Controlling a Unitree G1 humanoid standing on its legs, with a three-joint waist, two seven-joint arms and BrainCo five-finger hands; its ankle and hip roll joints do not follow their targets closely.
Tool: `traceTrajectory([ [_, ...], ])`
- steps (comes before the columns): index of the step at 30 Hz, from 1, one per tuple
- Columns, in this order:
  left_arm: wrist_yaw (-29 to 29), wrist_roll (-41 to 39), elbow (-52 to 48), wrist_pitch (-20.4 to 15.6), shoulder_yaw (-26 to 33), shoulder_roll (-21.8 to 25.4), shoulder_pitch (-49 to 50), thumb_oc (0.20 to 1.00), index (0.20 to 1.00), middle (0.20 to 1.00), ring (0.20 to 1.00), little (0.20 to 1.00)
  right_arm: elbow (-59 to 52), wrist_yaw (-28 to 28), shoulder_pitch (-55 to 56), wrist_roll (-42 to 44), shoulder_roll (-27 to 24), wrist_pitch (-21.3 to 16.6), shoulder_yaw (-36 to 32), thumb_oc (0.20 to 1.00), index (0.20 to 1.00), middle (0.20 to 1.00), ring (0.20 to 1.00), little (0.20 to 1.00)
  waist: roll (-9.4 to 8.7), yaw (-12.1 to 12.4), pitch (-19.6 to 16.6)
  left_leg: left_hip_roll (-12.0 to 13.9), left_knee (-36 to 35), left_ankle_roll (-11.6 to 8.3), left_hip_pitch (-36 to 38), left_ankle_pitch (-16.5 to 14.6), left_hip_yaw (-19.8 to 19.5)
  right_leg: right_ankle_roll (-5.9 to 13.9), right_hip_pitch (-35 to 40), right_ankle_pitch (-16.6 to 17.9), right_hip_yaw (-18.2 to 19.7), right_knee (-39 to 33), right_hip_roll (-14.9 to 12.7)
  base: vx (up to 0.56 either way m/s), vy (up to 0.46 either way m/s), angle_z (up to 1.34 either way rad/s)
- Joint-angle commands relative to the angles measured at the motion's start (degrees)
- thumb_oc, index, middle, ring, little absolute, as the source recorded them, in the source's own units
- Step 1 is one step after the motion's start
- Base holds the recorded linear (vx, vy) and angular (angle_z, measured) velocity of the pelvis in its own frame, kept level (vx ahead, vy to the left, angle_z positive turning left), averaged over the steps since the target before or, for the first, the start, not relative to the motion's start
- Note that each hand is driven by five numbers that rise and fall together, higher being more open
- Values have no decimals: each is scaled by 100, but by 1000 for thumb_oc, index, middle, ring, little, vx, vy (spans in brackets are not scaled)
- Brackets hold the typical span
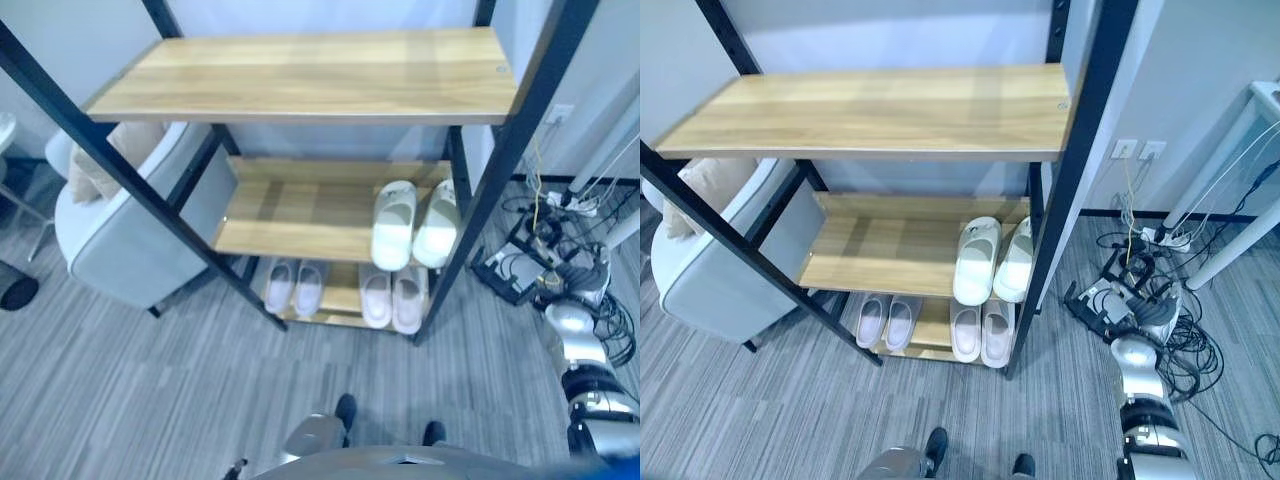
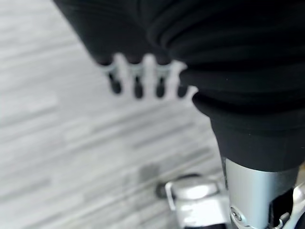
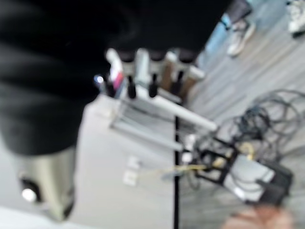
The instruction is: Arrange the slippers neatly on the shoe rack.
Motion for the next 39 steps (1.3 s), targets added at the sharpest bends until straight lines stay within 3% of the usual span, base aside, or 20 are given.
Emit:
traceTrajectory([
  [1, 47, -83, -107, -162, -241, 145, -265, 1000, 1000, 1000, 1000, 1000, -31, -178, -618, 364, -617, -209, 216, 1000, 1000, 1000, 1000, 1000, 130, 142, 355, 143, 391, -149, -359, -337, -59, 312, 278, -213, -60, 200, -381, -65, 69, 8],
  [6, 73, -140, -273, -234, -598, 51, -390, 1000, 1000, 1000, 1000, 1000, 363, -238, -1465, 510, -1170, -191, 475, 1000, 1000, 1000, 1000, 1000, 423, 229, 608, 33, 305, -138, -633, -213, -60, 341, -49, -142, -12, 238, -503, -16, 78, 5],
  [13, 122, -119, -323, -257, -820, -35, -548, 1000, 1000, 1000, 1000, 1000, 267, -260, -1804, 557, -1199, -244, 647, 1000, 1000, 1000, 1000, 1000, 564, 246, 785, -75, 145, -133, -843, -99, -57, 378, -180, -2, -63, 74, -587, 5, 36, -1],
  [21, 212, -203, -548, -294, -828, 23, -601, 1000, 1000, 1000, 1000, 1000, 89, -521, -2038, 567, -1150, -330, 584, 1000, 1000, 1000, 1000, 1000, 555, 301, 802, -144, 130, -126, -993, -100, -57, 411, -207, 80, -110, -112, -612, 12, 13, 2],
  [27, 273, -219, -435, -289, -846, -12, -663, 1000, 1000, 1000, 1000, 1000, -165, -619, -2289, 399, -1034, -325, 744, 1000, 1000, 1000, 1000, 1000, 440, 356, 872, -171, 141, -126, -1107, -95, -129, 408, -248, 111, -174, -164, -615, 0, 0, 0],
  [39, 333, -320, -375, -272, -800, 22, -729, 1000, 1000, 1000, 1000, 1000, -84, -171, -2714, 163, -958, -104, 1446, 1000, 1000, 1000, 1000, 1000, 287, 350, 979, -170, 100, -137, -1201, -36, -175, 396, -312, 152, -222, -189, -603, 0, -1, 1],
])
